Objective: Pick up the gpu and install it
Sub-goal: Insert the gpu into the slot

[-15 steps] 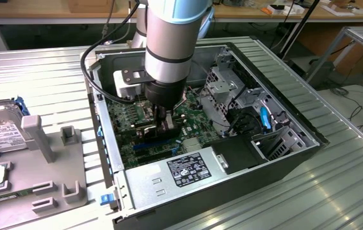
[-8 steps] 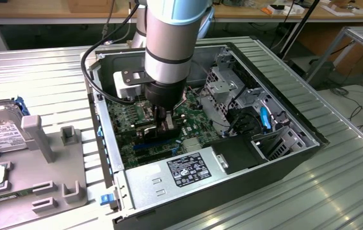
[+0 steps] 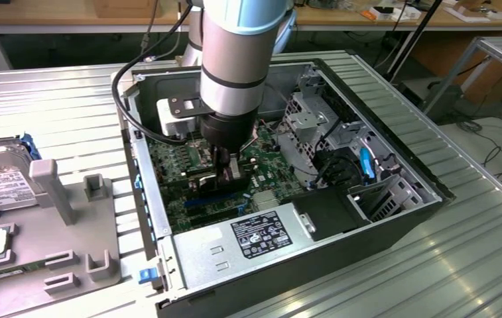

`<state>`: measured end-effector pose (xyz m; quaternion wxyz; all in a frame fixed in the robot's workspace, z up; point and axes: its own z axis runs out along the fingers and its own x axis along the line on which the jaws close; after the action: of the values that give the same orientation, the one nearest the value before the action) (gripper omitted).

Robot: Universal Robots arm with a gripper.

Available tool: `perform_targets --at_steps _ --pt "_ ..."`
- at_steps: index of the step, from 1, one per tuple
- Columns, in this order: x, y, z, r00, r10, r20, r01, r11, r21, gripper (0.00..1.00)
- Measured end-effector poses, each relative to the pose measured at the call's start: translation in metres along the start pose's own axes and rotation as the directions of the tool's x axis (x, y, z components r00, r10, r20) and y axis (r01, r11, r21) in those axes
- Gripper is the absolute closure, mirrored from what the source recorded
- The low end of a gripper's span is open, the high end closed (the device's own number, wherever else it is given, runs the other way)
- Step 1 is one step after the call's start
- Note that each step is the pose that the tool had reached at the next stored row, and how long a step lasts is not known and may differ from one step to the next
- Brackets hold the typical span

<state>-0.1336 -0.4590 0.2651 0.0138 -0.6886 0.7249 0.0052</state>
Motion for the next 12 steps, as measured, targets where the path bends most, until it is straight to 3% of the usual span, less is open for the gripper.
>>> perform_targets --at_steps 12 --pt "-0.0006 0.0002 -0.0003 1.0 -0.001 0.0 0.001 1.0 0.0009 0.73"
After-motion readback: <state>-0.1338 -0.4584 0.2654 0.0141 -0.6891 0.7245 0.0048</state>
